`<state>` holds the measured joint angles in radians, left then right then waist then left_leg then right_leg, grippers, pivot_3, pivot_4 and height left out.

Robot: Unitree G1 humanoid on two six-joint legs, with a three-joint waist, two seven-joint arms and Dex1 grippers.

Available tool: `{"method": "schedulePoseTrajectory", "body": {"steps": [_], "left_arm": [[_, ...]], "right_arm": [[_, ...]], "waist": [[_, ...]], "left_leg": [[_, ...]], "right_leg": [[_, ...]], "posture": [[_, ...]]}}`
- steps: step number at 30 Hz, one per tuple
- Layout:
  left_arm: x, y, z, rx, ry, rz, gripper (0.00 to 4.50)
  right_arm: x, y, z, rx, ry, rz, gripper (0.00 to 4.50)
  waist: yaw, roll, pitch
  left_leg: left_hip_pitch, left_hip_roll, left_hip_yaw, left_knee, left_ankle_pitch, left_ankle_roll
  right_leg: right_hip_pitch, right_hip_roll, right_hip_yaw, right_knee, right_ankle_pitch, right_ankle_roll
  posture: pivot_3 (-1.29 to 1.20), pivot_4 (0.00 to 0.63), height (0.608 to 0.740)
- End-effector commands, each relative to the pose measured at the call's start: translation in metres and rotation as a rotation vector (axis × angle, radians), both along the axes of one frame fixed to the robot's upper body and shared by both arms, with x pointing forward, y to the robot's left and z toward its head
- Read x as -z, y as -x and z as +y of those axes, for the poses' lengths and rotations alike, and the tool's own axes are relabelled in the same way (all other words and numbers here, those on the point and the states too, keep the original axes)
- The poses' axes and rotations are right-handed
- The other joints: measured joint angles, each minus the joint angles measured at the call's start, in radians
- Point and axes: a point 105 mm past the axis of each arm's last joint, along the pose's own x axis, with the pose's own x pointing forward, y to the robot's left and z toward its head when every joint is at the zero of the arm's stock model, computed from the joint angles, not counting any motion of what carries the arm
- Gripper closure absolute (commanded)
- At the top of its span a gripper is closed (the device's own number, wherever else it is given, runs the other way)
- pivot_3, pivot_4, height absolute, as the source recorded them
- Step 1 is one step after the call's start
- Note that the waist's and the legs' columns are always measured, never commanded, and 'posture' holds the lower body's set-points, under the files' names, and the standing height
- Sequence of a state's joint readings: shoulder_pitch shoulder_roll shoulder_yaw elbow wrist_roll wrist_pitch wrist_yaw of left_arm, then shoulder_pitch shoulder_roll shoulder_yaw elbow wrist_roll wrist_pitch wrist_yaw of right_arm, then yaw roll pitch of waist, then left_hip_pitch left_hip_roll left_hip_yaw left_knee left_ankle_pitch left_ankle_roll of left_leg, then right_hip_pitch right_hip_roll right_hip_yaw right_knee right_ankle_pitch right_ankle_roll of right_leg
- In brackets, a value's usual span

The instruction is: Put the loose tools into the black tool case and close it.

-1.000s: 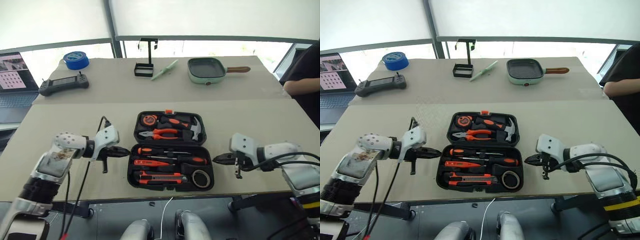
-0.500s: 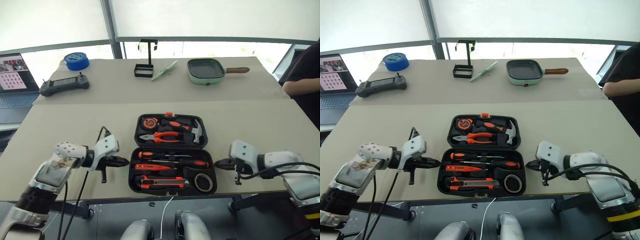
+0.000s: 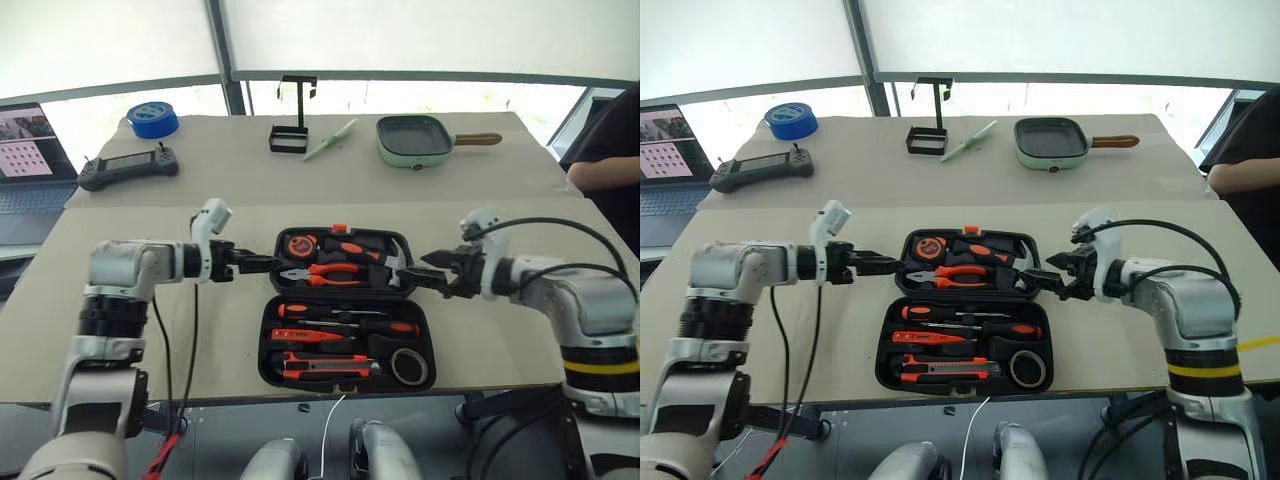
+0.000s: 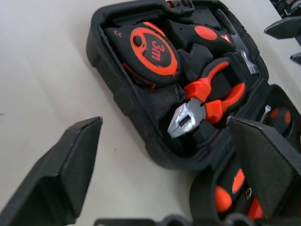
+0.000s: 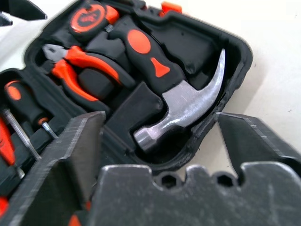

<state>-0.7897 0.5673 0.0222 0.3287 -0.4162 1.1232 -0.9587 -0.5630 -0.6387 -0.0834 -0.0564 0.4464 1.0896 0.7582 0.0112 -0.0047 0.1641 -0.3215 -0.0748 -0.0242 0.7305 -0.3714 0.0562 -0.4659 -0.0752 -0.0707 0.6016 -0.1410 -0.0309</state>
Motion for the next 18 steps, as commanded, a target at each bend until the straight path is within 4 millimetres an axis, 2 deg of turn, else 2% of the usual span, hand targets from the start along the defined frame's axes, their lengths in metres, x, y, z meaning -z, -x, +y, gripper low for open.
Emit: {"method": "schedulePoseTrajectory", "body": {"steps": [1, 3, 7, 8, 10, 11, 15, 16, 18], "left_arm": [[-0.003, -0.011, -0.007, -0.037, -0.049, -0.027, 0.01], [-0.001, -0.014, -0.006, -0.057, -0.045, -0.035, 0.01], [0.0, -0.018, -0.002, -0.088, -0.031, -0.037, 1.15], [-0.001, -0.018, -0.003, -0.084, -0.021, -0.036, 1.65], [0.0, -0.016, -0.003, -0.077, -0.017, -0.033, 2.24], [0.001, -0.015, -0.003, -0.073, -0.019, -0.034, 2.73], [0.004, -0.011, -0.004, -0.057, -0.032, -0.04, 4.16], [0.005, -0.01, -0.005, -0.056, -0.03, -0.039, 4.46], [0.005, -0.008, -0.006, -0.049, -0.024, -0.038, 4.5]], "right_arm": [[-0.002, -0.017, -0.007, 0.121, -0.044, 0.049, 0.05], [-0.003, -0.02, -0.007, 0.131, -0.048, 0.052, 0.05], [-0.003, -0.022, -0.006, 0.133, -0.062, 0.059, 0.0], [-0.002, -0.021, -0.005, 0.128, -0.055, 0.057, 0.25], [0.001, -0.019, -0.003, 0.112, -0.04, 0.058, 0.7], [0.002, -0.018, -0.001, 0.104, -0.038, 0.061, 1.12], [0.007, -0.016, 0.003, 0.088, -0.03, 0.067, 2.48], [0.008, -0.016, 0.003, 0.09, -0.031, 0.068, 2.82], [0.008, -0.016, 0.003, 0.095, -0.034, 0.07, 3.47]], "waist": [[-0.004, 0.0, 0.0], [-0.006, 0.0, 0.0], [-0.009, 0.0, 0.0], [-0.009, 0.0, 0.0], [-0.009, 0.0, 0.0], [-0.009, 0.0, 0.0], [-0.007, 0.0, 0.0], [-0.007, 0.001, 0.0], [-0.009, 0.0, 0.0]], "left_leg": [[0.0, 0.0, 0.001, 0.0, 0.0, 0.0], [0.0, 0.0, 0.001, 0.0, 0.0, 0.0], [0.0, 0.0, 0.001, 0.0, 0.0, -0.001], [0.0, 0.0, 0.001, 0.0, 0.0, -0.001], [0.0, 0.0, 0.002, 0.001, 0.0, -0.001], [0.0, 0.0, 0.002, 0.001, 0.0, -0.001], [0.0, -0.001, 0.002, 0.001, 0.0, -0.001], [0.001, -0.001, 0.002, 0.001, 0.0, -0.001], [0.001, -0.001, 0.002, 0.001, 0.0, -0.001]], "right_leg": [[0.0, 0.0, 0.001, 0.0, 0.0, 0.0], [-0.001, 0.0, 0.001, 0.002, 0.0, 0.0], [-0.003, 0.0, 0.001, 0.005, 0.0, 0.0], [-0.003, 0.0, 0.001, 0.006, 0.0, 0.0], [-0.003, 0.0, 0.001, 0.006, 0.0, 0.0], [-0.003, 0.0, 0.001, 0.006, 0.0, 0.0], [-0.003, 0.0, 0.001, 0.006, 0.0, 0.0], [-0.003, -0.001, 0.001, 0.006, 0.0, 0.0], [-0.002, -0.001, 0.001, 0.007, 0.0, 0.0]], "posture": [[0.0, 0.15, 0.74], [0.0, 0.15, 0.74], [0.0, 0.15, 0.74], [0.0, 0.15, 0.74], [0.0, 0.15, 0.74], [0.0, 0.15, 0.74], [0.0, 0.15, 0.74], [0.0, 0.15, 0.74], [0.0, 0.15, 0.74]]}}
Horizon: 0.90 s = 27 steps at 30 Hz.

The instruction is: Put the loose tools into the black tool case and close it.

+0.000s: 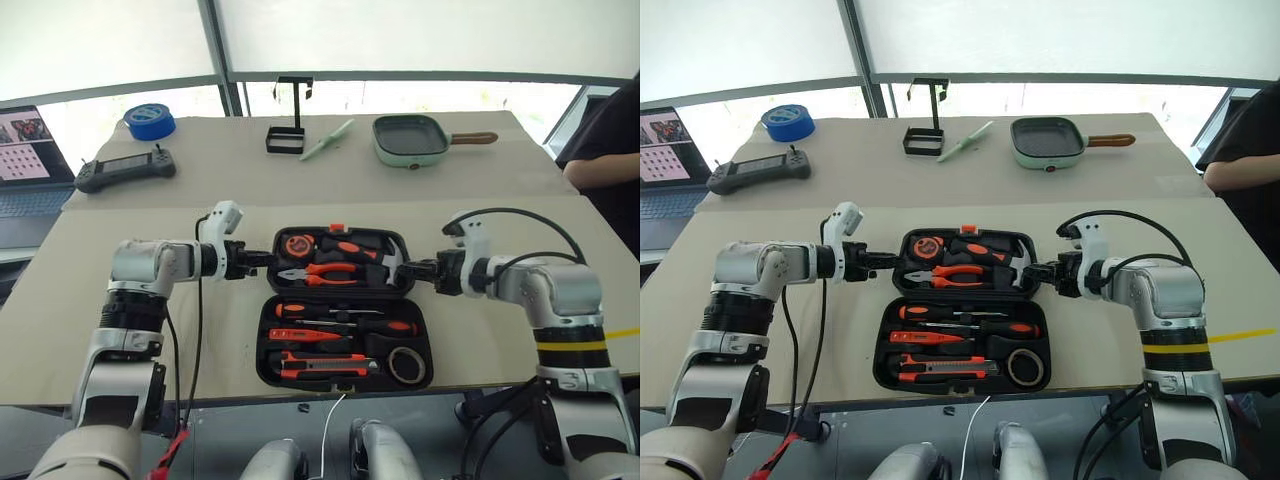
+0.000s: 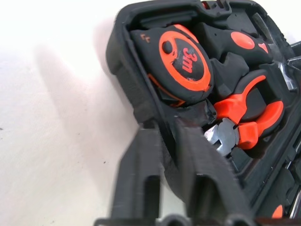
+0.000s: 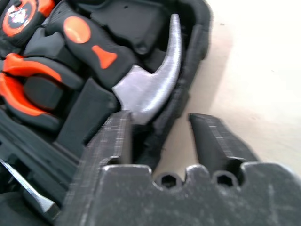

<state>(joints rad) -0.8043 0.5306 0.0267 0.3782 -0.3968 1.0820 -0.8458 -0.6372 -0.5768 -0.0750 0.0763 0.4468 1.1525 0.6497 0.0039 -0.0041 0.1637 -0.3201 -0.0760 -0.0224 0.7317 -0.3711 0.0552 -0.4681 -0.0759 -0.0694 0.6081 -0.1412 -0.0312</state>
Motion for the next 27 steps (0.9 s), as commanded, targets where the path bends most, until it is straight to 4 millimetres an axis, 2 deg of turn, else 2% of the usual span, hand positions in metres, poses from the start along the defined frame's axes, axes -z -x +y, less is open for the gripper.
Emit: {"method": "schedulePoseTrajectory", "body": {"steps": [1, 3, 6, 11, 13, 17, 19, 23, 27], "left_arm": [[-0.004, 0.006, -0.008, 0.045, 0.022, -0.026, 4.5], [-0.003, 0.008, -0.009, 0.051, 0.024, -0.029, 4.5], [-0.002, 0.011, -0.01, 0.058, 0.03, -0.034, 4.5], [-0.012, 0.013, -0.017, 0.082, 0.052, -0.113, 4.5], [-0.02, 0.011, -0.02, 0.093, 0.071, -0.17, 4.5], [-0.055, -0.005, -0.023, 0.037, 0.077, -0.435, 4.5], [-0.066, -0.002, -0.029, 0.067, 0.075, -0.532, 4.5], [-0.058, 0.009, -0.035, 0.123, -0.003, -0.645, 4.5], [-0.042, 0.017, -0.033, 0.116, -0.083, -0.717, 4.5]], "right_arm": [[-0.006, 0.0, 0.002, -0.008, -0.007, -0.034, 3.82], [-0.006, -0.002, 0.001, -0.002, -0.007, -0.039, 4.49], [-0.009, -0.005, 0.0, 0.015, -0.022, -0.053, 4.49], [-0.029, -0.012, 0.005, 0.026, -0.033, -0.158, 4.49], [-0.037, -0.018, 0.003, 0.053, -0.021, -0.214, 4.49], [-0.067, -0.029, 0.005, 0.093, -0.018, -0.383, 4.49], [-0.075, -0.031, 0.005, 0.113, -0.021, -0.442, 4.49], [-0.077, -0.026, 0.004, 0.11, 0.037, -0.555, 4.49], [-0.056, -0.017, -0.001, 0.127, 0.109, -0.616, 4.49]], "waist": [[-0.004, 0.0, 0.0], [-0.007, 0.0, 0.0], [-0.007, 0.0, 0.0], [-0.008, 0.0, 0.0], [-0.008, 0.0, 0.0], [0.0, 0.0, 0.0], [0.0, 0.0, 0.0], [-0.01, 0.0, 0.0], [-0.015, 0.0, 0.0]], "left_leg": [[0.001, 0.0, 0.0, 0.0, 0.0, 0.0], [0.001, 0.0, 0.0, 0.0, 0.0, 0.0], [0.002, 0.0, 0.0, 0.0, 0.0, 0.0], [0.003, 0.0, 0.0, 0.0, 0.0, 0.0], [0.003, 0.0, 0.0, 0.0, 0.0, 0.0], [0.002, -0.001, 0.0, 0.0, 0.0, -0.001], [0.0, -0.002, 0.0, 0.0, 0.001, -0.001], [-0.002, -0.002, 0.001, -0.001, 0.001, -0.002], [-0.002, -0.002, 0.001, -0.002, 0.001, -0.001]], "right_leg": [[0.001, 0.0, 0.0, 0.0, 0.0, 0.0], [0.001, 0.0, 0.001, 0.0, 0.0, 0.0], [0.002, 0.0, 0.001, 0.0, 0.0, 0.0], [0.002, 0.0, 0.001, 0.0, 0.0, 0.0], [0.002, 0.0, 0.001, 0.0, 0.0, 0.0], [0.002, -0.001, 0.001, 0.0, 0.0, 0.0], [-0.001, -0.001, 0.001, 0.0, 0.0, 0.0], [-0.004, 0.0, 0.0, 0.001, 0.0, 0.0], [-0.004, 0.0, 0.0, 0.0, 0.0, 0.0]], "posture": [[0.0, 0.15, 0.74], [0.0, 0.15, 0.74], [0.0, 0.15, 0.74], [0.0, 0.15, 0.74], [0.0, 0.15, 0.74], [0.0, 0.15, 0.74], [0.0, 0.15, 0.74], [0.0, 0.15, 0.74], [0.0, 0.15, 0.74]]}}
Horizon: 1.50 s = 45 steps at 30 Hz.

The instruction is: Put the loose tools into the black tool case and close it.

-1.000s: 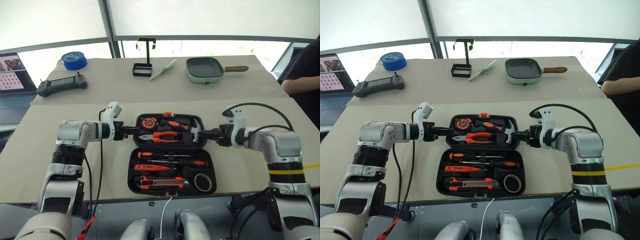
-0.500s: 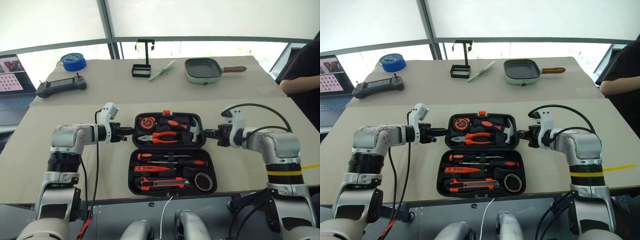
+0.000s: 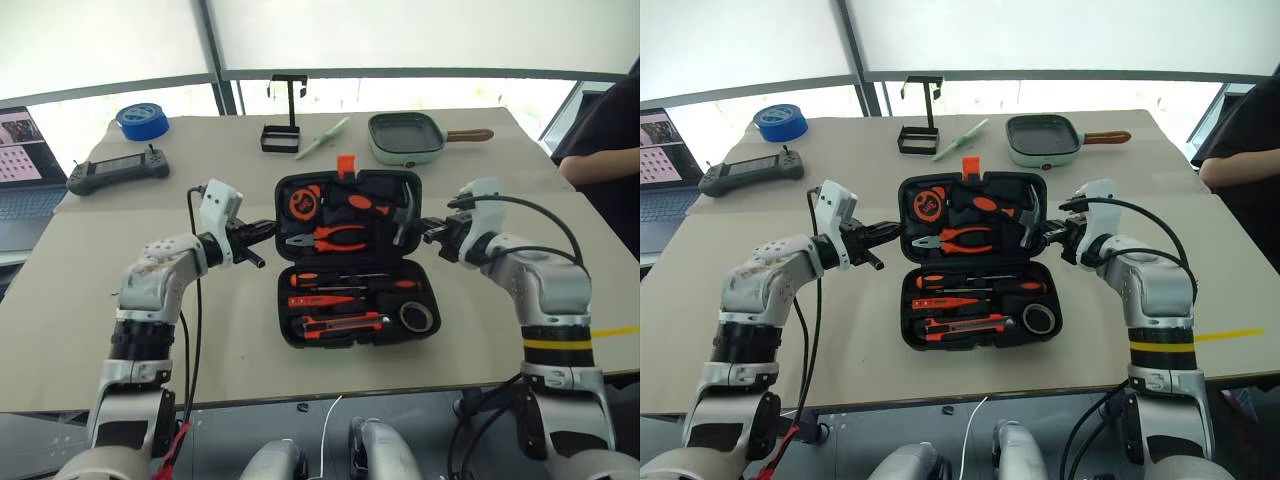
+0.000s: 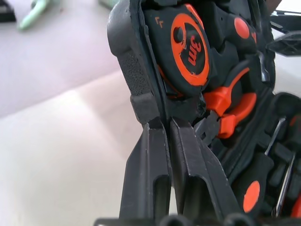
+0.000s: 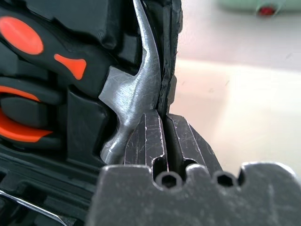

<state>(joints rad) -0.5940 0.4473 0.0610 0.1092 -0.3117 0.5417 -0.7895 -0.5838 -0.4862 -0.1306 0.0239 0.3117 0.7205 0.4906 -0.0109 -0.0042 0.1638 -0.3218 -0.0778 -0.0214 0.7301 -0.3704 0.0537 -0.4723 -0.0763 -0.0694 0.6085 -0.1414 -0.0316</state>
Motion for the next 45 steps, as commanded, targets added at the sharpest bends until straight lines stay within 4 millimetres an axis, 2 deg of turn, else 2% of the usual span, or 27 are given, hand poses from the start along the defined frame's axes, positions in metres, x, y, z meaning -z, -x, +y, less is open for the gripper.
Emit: {"method": "schedulePoseTrajectory", "body": {"steps": [1, 3, 5, 9, 14, 17, 20, 22, 26, 27, 30, 36, 38, 41, 45], "left_arm": [[-0.006, 0.013, -0.015, 0.059, -0.062, -0.153, 4.5], [0.002, 0.012, -0.009, -0.002, -0.153, -0.249, 4.5], [0.007, 0.011, -0.005, -0.046, -0.205, -0.32, 4.5], [0.009, 0.012, 0.001, -0.126, -0.201, -0.383, 4.5], [0.005, 0.028, 0.01, -0.156, -0.16, -0.395, 4.5], [0.002, 0.042, 0.015, -0.139, -0.137, -0.369, 3.5], [0.005, 0.055, 0.021, -0.137, -0.132, -0.327, 2.3], [0.011, 0.062, 0.025, -0.152, -0.133, -0.293, 1.66], [0.019, 0.069, 0.03, -0.19, -0.12, -0.223, 0.25], [0.021, 0.063, 0.034, -0.213, -0.086, -0.156, 0.0], [0.018, 0.043, 0.04, -0.254, 0.012, 0.006, 0.0], [0.013, 0.012, 0.032, -0.212, 0.139, 0.303, 0.0], [0.009, 0.003, 0.025, -0.182, 0.162, 0.356, 0.0], [0.014, -0.011, 0.015, -0.167, 0.109, 0.401, 0.0], [0.019, -0.025, 0.003, -0.154, 0.08, 0.429, 0.0]], "right_arm": [[-0.01, 0.011, 0.008, -0.022, 0.085, -0.174, 4.49], [0.003, 0.016, 0.004, -0.007, 0.156, -0.227, 4.49], [0.006, 0.021, 0.0, 0.014, 0.148, -0.279, 4.49], [0.006, 0.03, -0.004, 0.013, 0.242, -0.413, 4.49], [0.01, 0.055, -0.009, -0.029, 0.314, -0.496, 4.49], [0.01, 0.071, -0.015, -0.036, 0.301, -0.493, 3.43], [0.013, 0.089, -0.015, -0.067, 0.314, -0.479, 2.37], [0.016, 0.101, -0.015, -0.082, 0.309, -0.464, 1.76], [0.023, 0.114, -0.014, -0.104, 0.282, -0.392, 0.42], [0.02, 0.109, -0.016, -0.081, 0.223, -0.347, 0.1], [0.012, 0.087, -0.016, -0.06, 0.105, -0.221, 0.1], [0.002, 0.049, -0.011, -0.064, -0.042, 0.005, 0.1], [0.003, 0.036, -0.011, -0.051, -0.043, 0.082, 0.1], [0.008, 0.013, -0.017, 0.015, -0.057, 0.186, 0.1], [0.01, -0.005, -0.017, 0.042, -0.049, 0.245, 0.1]], "waist": [[0.001, 0.0, 0.0], [0.003, 0.0, 0.0], [0.005, 0.0, -0.001], [0.007, 0.0, -0.001], [0.008, 0.0, -0.001], [0.008, 0.0, -0.001], [0.008, 0.0, -0.001], [0.01, 0.0, -0.001], [0.018, 0.0, -0.001], [0.021, 0.0, -0.001], [0.023, -0.001, 0.0], [0.023, -0.002, -0.001], [0.021, -0.002, -0.001], [0.019, -0.003, -0.001], [0.019, -0.003, -0.001]], "left_leg": [[0.0, 0.0, 0.0, 0.0, 0.0, 0.0], [0.001, 0.0, 0.0, 0.0, 0.0, 0.0], [0.004, 0.0, 0.0, 0.0, 0.0, 0.0], [0.011, 0.001, 0.0, -0.002, 0.0, 0.0], [0.013, 0.003, 0.0, -0.005, 0.0, 0.0], [0.014, 0.004, 0.001, -0.01, 0.0, 0.0], [0.014, 0.004, 0.001, -0.013, 0.0, 0.0], [0.015, 0.004, 0.001, -0.014, 0.0, 0.0], [0.016, 0.004, 0.001, -0.015, 0.0, 0.0], [0.016, 0.004, 0.002, -0.015, 0.0, 0.0], [0.016, 0.004, 0.002, -0.013, 0.0, 0.001], [0.015, 0.005, 0.0, -0.013, 0.0, 0.001], [0.014, 0.005, 0.0, -0.014, 0.0, 0.001], [0.01, 0.004, 0.0, -0.012, 0.0, 0.002], [0.009, 0.003, 0.0, -0.011, 0.0, 0.002]], "right_leg": [[0.0, 0.0, 0.0, 0.0, 0.0, 0.0], [0.001, 0.0, 0.0, 0.0, 0.0, 0.0], [0.003, 0.0, 0.001, -0.001, 0.0, 0.0], [0.011, 0.001, 0.003, -0.008, 0.0, 0.0], [0.011, 0.002, 0.005, -0.009, 0.0, 0.0], [0.011, 0.003, 0.004, -0.013, 0.0, 0.0], [0.011, 0.004, 0.005, -0.014, 0.0, 0.0], [0.012, 0.004, 0.005, -0.014, 0.0, 0.0], [0.013, 0.004, 0.006, -0.014, -0.001, 0.001], [0.013, 0.004, 0.006, -0.014, -0.001, 0.001], [0.014, 0.004, 0.007, -0.014, -0.001, 0.001], [0.014, 0.006, 0.006, -0.013, -0.001, 0.0], [0.014, 0.006, 0.006, -0.012, -0.001, 0.0], [0.011, 0.006, 0.003, -0.013, 0.0, 0.0], [0.011, 0.003, 0.001, -0.014, 0.0, 0.001]], "posture": [[0.0, 0.15, 0.74], [0.0, 0.15, 0.74], [0.0, 0.15, 0.74], [0.0, 0.15, 0.74], [0.0, 0.15, 0.74], [0.0, 0.15, 0.74], [0.0, 0.15, 0.74], [0.0, 0.15, 0.74], [0.0, 0.15, 0.74], [0.0, 0.15, 0.74], [0.0, 0.15, 0.74], [0.0, 0.15, 0.74], [0.0, 0.15, 0.74], [0.0, 0.15, 0.74], [0.0, 0.15, 0.74]]}}
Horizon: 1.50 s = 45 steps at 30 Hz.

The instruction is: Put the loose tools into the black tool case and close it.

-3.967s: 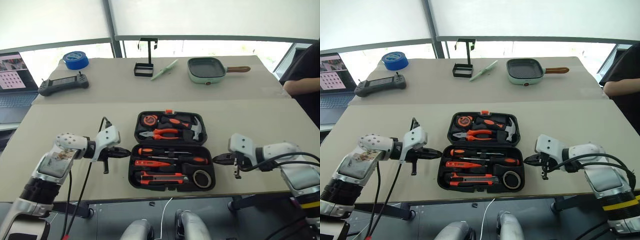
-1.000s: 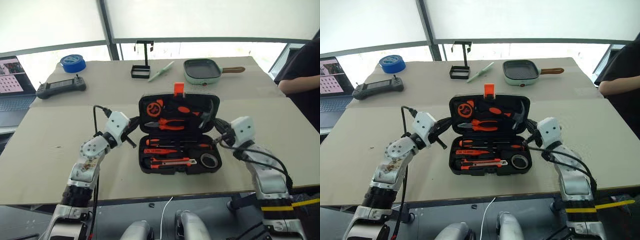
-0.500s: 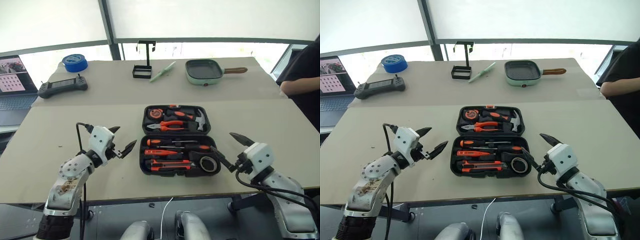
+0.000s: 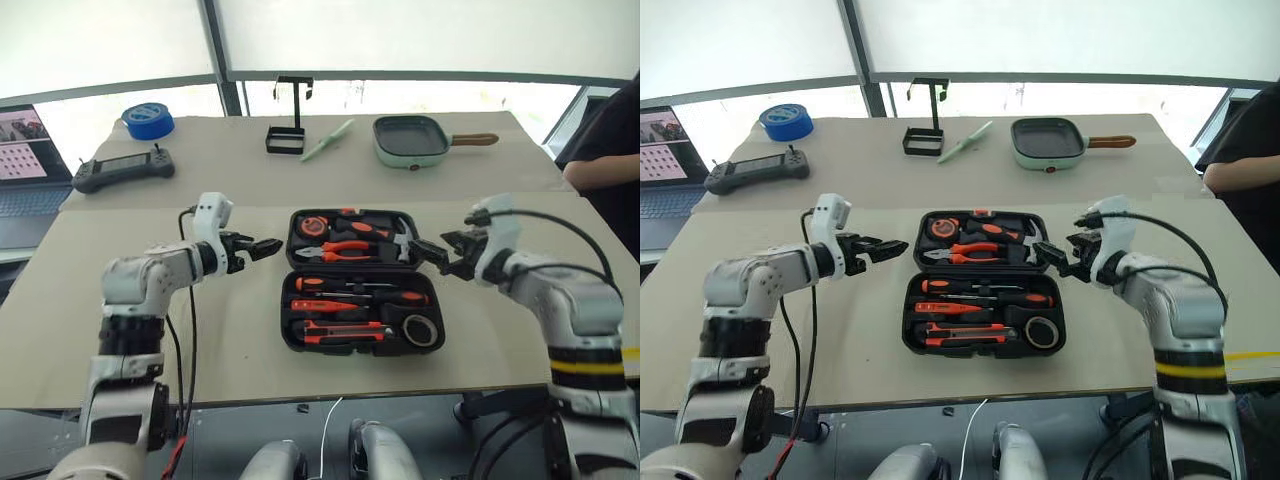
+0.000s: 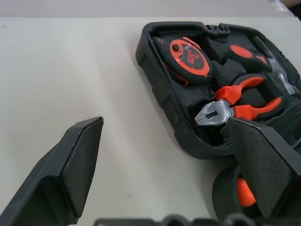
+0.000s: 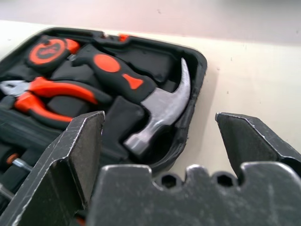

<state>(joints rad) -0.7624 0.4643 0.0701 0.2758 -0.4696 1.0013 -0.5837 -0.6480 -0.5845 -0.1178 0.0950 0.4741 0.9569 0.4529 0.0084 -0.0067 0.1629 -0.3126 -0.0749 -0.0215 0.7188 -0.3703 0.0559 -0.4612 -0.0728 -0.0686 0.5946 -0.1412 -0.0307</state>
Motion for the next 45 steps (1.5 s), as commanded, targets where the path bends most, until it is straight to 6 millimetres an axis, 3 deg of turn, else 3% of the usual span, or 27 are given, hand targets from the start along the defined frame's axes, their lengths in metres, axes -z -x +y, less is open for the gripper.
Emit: {"method": "schedulePoseTrajectory", "body": {"steps": [1, 5, 6, 9, 18, 19, 29, 31, 35, 39, 42, 45], "left_arm": [[-0.001, -0.01, -0.009, 0.018, 0.003, 0.006, 0.0], [0.002, -0.017, -0.02, 0.033, 0.015, 0.034, 0.0], [0.001, -0.02, -0.023, 0.027, 0.025, 0.034, 0.0], [-0.002, -0.026, -0.027, 0.003, 0.074, 0.041, 0.74], [-0.001, -0.032, -0.032, -0.003, 0.096, 0.043, 4.17], [-0.002, -0.032, -0.032, -0.002, 0.098, 0.043, 4.46], [-0.01, -0.03, -0.035, 0.042, 0.1, -0.04, 4.48], [-0.015, -0.029, -0.035, 0.061, 0.067, -0.117, 4.48], [-0.044, -0.022, -0.035, 0.085, -0.02, -0.466, 4.48], [-0.053, -0.01, -0.032, 0.096, -0.125, -0.67, 4.48], [-0.053, 0.001, -0.029, 0.094, -0.171, -0.754, 4.48], [-0.046, 0.015, -0.026, 0.092, -0.212, -0.799, 4.48]], "right_arm": [[0.003, -0.011, -0.005, 0.028, 0.022, 0.037, 0.1], [0.012, -0.02, -0.007, 0.046, 0.055, 0.063, 0.1], [0.013, -0.022, -0.008, 0.055, 0.051, 0.066, 0.34], [0.014, -0.028, -0.008, 0.06, 0.054, 0.069, 1.25], [0.019, -0.033, 0.001, 0.031, 0.055, 0.076, 4.33], [0.02, -0.033, 0.001, 0.03, 0.053, 0.077, 4.5], [0.009, -0.033, 0.005, 0.015, 0.015, 0.028, 4.5], [0.0, -0.033, 0.005, 0.023, 0.015, -0.028, 4.5], [-0.031, -0.03, 0.004, 0.05, 0.065, -0.255, 4.5], [-0.053, -0.017, 0.005, 0.064, 0.097, -0.445, 4.5], [-0.054, -0.007, 0.0, 0.094, 0.112, -0.526, 4.5], [-0.042, 0.009, 0.0, 0.087, 0.164, -0.578, 4.5]], "waist": [[-0.001, 0.0, 0.0], [-0.006, 0.0, 0.0], [-0.007, 0.0, 0.0], [-0.015, 0.0, 0.0], [-0.013, 0.0, 0.0], [-0.012, 0.0, 0.0], [-0.012, 0.0, 0.0], [-0.013, 0.0, 0.0], [-0.014, 0.0, 0.0], [-0.017, 0.0, 0.0], [-0.018, 0.0, 0.0], [-0.016, 0.0, 0.0]], "left_leg": [[0.0, 0.0, 0.0, 0.0, 0.0, 0.0], [0.0, 0.0, 0.0, 0.002, 0.001, -0.002], [0.0, 0.0, 0.0, 0.002, 0.001, -0.002], [0.001, 0.0, 0.0, 0.002, 0.001, -0.002], [0.0, -0.001, -0.001, 0.006, 0.001, -0.003], [0.0, -0.001, -0.001, 0.007, 0.001, -0.003], [0.001, -0.001, -0.001, 0.009, 0.001, -0.003], [0.001, -0.001, -0.001, 0.009, 0.001, -0.003], [-0.001, -0.001, -0.001, 0.009, 0.001, -0.004], [-0.009, -0.002, 0.001, 0.01, 0.001, -0.003], [-0.01, -0.002, 0.002, 0.011, 0.001, -0.003], [-0.01, -0.002, 0.001, 0.01, 0.001, -0.003]], "right_leg": [[0.0, 0.0, 0.0, 0.0, 0.0, 0.0], [0.0, 0.0, -0.001, 0.001, 0.0, 0.0], [0.0, 0.0, -0.001, 0.001, 0.0, 0.0], [0.0, -0.001, 0.0, 0.001, 0.0, 0.0], [0.001, -0.003, -0.001, 0.001, 0.0, 0.0], [0.002, -0.003, -0.002, 0.001, 0.0, 0.0], [0.002, -0.003, -0.001, 0.002, 0.0, 0.0], [0.002, -0.003, -0.001, 0.002, 0.0, 0.0], [0.0, -0.003, -0.001, 0.002, 0.0, 0.0], [-0.01, -0.003, 0.0, 0.009, 0.001, 0.0], [-0.011, -0.003, 0.001, 0.013, 0.001, 0.0], [-0.011, -0.003, 0.001, 0.013, 0.001, 0.0]], "posture": [[0.0, 0.15, 0.74], [0.0, 0.15, 0.74], [0.0, 0.15, 0.74], [0.0, 0.15, 0.74], [0.0, 0.15, 0.74], [0.0, 0.15, 0.74], [0.0, 0.15, 0.74], [0.0, 0.15, 0.74], [0.0, 0.15, 0.74], [0.0, 0.15, 0.74], [0.0, 0.15, 0.74], [0.0, 0.15, 0.74]]}}
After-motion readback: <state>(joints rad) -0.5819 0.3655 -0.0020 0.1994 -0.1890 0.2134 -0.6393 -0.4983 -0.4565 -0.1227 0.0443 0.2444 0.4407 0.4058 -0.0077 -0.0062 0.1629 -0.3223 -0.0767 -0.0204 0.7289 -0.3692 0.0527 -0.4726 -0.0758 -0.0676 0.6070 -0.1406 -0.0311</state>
